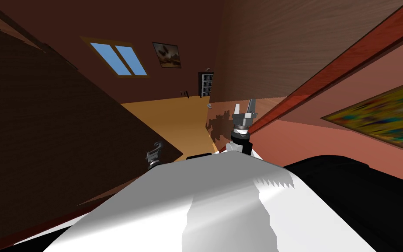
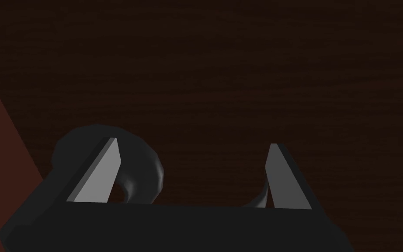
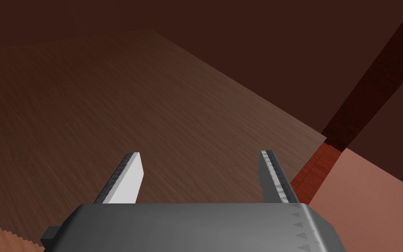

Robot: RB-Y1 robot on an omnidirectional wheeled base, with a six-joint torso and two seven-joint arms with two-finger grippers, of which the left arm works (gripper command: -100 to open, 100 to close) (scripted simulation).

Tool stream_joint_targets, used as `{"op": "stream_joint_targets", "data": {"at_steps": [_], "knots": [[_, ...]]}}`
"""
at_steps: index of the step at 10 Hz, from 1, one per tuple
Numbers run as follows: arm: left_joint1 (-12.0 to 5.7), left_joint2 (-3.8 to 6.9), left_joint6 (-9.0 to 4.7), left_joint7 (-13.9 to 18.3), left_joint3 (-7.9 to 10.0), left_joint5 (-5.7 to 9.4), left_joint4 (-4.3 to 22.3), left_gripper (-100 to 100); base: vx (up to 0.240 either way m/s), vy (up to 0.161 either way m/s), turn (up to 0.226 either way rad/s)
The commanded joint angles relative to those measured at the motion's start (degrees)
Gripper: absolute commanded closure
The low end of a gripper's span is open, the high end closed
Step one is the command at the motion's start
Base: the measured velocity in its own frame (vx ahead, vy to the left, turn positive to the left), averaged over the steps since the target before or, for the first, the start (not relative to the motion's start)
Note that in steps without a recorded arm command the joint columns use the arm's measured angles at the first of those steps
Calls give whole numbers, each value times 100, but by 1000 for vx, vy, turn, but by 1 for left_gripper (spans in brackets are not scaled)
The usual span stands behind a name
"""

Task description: Push the door open

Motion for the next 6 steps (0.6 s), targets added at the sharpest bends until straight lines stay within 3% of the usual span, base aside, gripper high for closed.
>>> {"op": "stream_joint_targets", "data": {"at_steps": [1, 2, 6], "knots": [[-61, 52, -77, 72, 32, 56, -216, 100, 13, 4, 8], [-72, 67, -52, 310, 3, 180, -191, 100, 30, -5, -8], [-72, 67, -52, 310, 3, 180, -122, 100, 17, -5, -15]]}}
